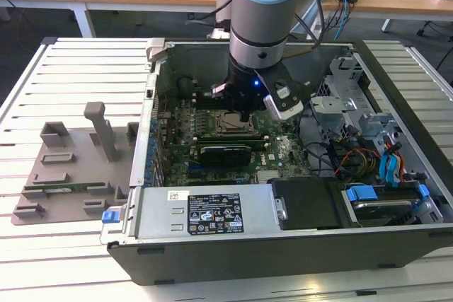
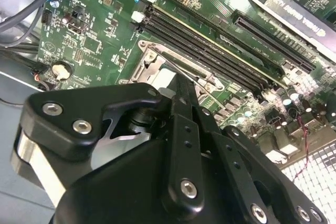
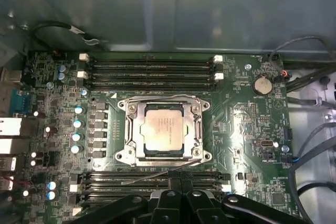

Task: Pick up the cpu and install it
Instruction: 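Install the second cpu locking lever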

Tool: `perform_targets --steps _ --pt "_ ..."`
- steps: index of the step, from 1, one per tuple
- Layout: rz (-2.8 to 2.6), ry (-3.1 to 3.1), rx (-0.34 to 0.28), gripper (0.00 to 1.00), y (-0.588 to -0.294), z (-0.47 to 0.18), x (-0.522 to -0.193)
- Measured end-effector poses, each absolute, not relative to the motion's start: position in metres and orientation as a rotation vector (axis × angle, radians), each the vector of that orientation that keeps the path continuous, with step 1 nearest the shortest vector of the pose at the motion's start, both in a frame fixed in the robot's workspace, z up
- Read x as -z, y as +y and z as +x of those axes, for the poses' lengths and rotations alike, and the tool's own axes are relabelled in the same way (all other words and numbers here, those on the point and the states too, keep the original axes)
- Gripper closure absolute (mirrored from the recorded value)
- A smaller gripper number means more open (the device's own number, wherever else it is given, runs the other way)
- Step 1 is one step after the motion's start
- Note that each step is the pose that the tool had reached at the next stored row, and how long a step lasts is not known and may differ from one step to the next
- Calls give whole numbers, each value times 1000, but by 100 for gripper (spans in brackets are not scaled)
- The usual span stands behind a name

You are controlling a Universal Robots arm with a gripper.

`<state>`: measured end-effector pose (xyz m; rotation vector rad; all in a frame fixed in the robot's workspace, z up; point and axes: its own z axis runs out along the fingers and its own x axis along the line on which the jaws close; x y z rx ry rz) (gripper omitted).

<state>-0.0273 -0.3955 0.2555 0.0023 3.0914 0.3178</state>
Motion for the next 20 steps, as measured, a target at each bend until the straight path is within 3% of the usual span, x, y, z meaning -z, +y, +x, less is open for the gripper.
perform_targets --steps 20 --pt "2 3091 -319 89 -394 -57 -221"
